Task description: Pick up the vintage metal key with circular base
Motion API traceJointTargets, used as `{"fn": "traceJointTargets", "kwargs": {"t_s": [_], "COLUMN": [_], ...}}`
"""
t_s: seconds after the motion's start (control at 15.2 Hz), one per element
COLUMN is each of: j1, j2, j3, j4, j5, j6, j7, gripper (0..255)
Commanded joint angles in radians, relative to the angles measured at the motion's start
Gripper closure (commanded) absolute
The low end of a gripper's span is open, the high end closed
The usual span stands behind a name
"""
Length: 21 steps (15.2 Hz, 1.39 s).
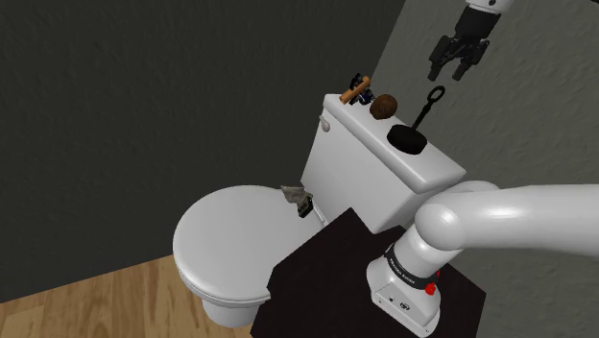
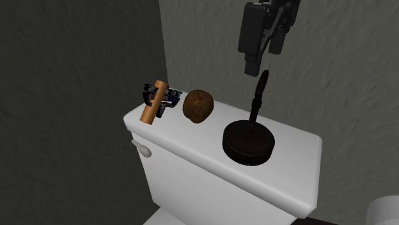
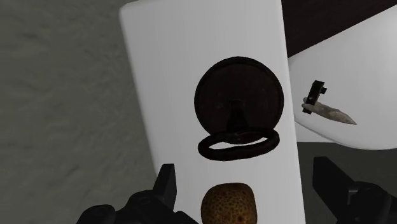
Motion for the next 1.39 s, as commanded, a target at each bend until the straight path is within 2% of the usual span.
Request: {"fn": "traceJointTargets", "kwargs": {"t_s": [0.0,0.4,0.46,1.06,1.32], "j1": [-0.004,-0.008,-0.008,-0.008,-0.005], "j2": [-0.012,-0.039,-0.041,-0.039,-0.016], "j3": [-0.005,-0.013,-0.012,-0.013,-0.006], "j4": [-0.029,-0.108,-0.109,-0.108,-0.039], "j5": [-0.006,-0.014,-0.014,-0.014,-0.007], "j6": [0.019,0.07,0.069,0.07,0.025], "j7": [0.004,0.014,0.015,0.014,0.006], "gripper": [0,0,255,255,255]}}
